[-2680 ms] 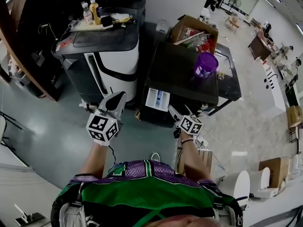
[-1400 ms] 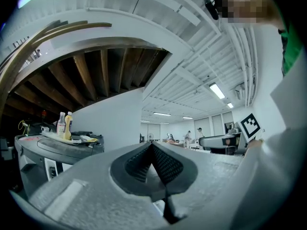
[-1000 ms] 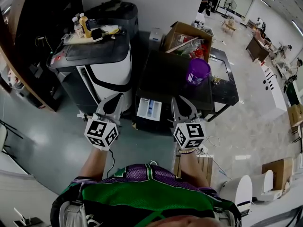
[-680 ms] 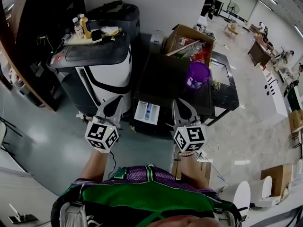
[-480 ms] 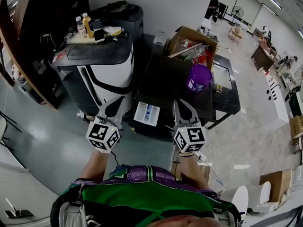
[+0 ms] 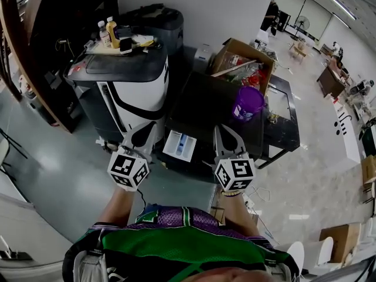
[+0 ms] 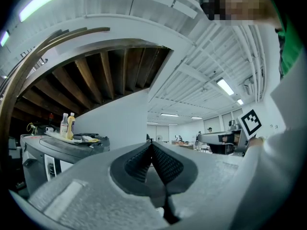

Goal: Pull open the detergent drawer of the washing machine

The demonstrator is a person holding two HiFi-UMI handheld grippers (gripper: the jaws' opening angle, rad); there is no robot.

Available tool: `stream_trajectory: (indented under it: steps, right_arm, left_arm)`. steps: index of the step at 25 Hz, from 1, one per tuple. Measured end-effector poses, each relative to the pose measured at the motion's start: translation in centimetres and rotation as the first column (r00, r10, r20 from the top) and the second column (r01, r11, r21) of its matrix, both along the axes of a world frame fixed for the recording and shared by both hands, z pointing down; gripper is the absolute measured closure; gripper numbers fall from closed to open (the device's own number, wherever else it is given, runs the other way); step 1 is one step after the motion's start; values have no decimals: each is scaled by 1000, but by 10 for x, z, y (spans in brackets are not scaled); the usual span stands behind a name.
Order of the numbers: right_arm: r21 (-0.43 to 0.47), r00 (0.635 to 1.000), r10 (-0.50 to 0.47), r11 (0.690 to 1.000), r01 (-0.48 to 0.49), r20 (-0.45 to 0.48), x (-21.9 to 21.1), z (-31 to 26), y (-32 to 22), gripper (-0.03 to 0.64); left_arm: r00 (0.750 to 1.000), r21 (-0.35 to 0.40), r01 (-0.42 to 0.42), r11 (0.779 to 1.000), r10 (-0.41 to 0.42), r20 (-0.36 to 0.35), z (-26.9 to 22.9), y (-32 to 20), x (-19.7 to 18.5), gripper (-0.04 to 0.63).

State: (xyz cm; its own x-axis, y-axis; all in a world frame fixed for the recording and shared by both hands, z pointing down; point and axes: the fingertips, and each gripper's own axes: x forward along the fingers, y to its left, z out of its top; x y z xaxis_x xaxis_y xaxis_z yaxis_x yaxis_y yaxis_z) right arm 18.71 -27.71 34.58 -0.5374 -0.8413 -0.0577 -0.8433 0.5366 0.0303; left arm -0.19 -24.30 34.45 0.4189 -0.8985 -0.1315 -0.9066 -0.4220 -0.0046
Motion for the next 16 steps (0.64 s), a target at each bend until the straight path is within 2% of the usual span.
stream_trajectory:
  steps: [16]
  right_arm:
    - [13, 999, -39, 999, 39, -5, 16, -1, -13, 614]
  left_arm:
    - [1000, -10, 16, 1000, -16, 14, 3, -11, 23, 580]
